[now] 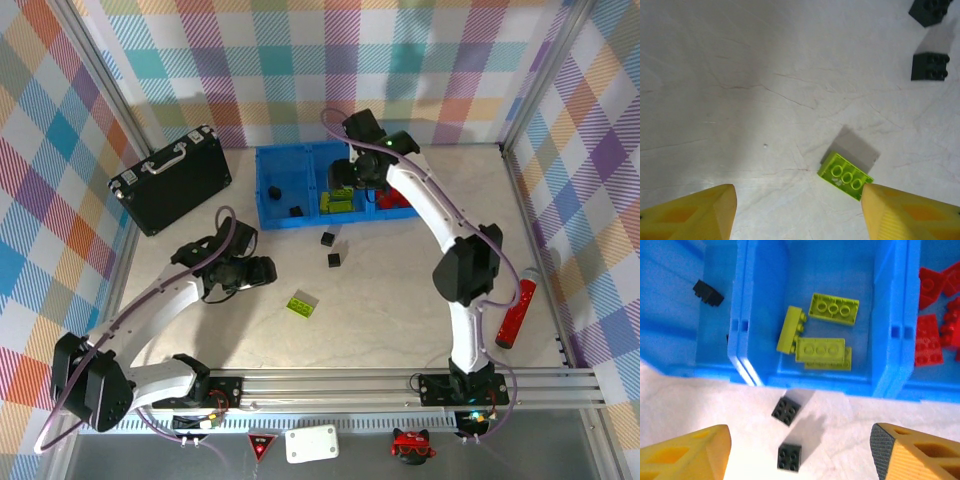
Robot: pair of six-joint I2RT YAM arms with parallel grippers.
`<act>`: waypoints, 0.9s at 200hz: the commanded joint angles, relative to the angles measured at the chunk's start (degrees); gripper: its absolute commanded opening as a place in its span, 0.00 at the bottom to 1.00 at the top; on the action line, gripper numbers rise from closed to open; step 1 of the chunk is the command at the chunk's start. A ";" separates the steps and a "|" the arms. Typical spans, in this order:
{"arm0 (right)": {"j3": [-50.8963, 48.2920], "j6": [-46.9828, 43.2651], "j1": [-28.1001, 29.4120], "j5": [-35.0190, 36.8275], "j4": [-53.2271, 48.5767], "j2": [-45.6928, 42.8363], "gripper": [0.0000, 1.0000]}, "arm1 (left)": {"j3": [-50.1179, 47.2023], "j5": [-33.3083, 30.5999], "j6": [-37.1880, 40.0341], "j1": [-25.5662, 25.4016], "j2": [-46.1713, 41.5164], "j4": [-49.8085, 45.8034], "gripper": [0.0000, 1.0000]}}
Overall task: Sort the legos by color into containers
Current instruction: Place the lego in the container, then pick up the lego from the middle-left of the table.
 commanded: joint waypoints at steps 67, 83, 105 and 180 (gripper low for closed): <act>-30.82 3.38 -0.20 0.05 5.88 -20.84 0.74 | 8.54 -4.09 8.60 -12.79 15.93 -3.97 0.82; -35.81 4.14 -0.29 0.42 6.89 -24.00 0.74 | 10.31 -5.40 9.84 -14.85 19.76 -4.95 0.87; -40.40 4.95 -0.29 0.86 7.01 -26.83 0.74 | 12.26 -6.41 11.25 -17.04 23.77 -5.23 0.89; -47.02 5.93 -0.47 3.42 6.52 -31.63 0.74 | 16.27 -6.11 16.67 -19.52 33.21 -5.60 0.95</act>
